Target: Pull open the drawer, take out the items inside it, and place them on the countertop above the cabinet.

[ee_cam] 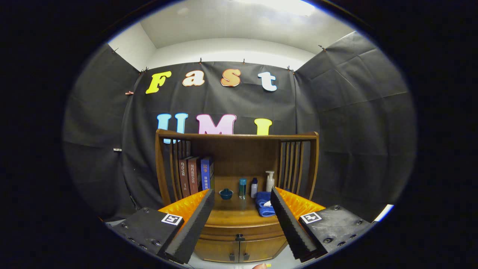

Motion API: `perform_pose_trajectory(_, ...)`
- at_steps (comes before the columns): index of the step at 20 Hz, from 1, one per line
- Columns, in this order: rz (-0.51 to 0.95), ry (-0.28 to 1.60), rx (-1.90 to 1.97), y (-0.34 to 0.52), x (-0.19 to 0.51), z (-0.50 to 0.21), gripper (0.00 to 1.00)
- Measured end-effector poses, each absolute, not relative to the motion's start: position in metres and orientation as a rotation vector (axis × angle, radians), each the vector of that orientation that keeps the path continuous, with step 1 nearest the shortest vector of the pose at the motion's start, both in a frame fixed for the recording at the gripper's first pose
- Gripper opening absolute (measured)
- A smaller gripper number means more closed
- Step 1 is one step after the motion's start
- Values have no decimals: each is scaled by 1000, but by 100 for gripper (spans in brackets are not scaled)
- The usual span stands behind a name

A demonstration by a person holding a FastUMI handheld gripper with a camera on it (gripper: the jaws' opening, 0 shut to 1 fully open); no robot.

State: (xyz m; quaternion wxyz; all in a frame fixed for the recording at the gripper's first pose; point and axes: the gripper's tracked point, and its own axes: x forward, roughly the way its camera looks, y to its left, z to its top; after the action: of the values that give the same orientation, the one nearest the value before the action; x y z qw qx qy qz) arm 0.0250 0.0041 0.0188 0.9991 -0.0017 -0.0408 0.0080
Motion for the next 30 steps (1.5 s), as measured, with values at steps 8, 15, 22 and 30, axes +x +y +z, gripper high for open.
perform_pose_trajectory(8,34,-108,-31,21,106,-62,99)
perform_pose_trajectory(15,29,75,9,24,161,-251,99)
perform_pose_trajectory(22,57,236,-24,19,192,-380,99)
perform_pose_trajectory(30,56,324,-11,9,207,-433,46)
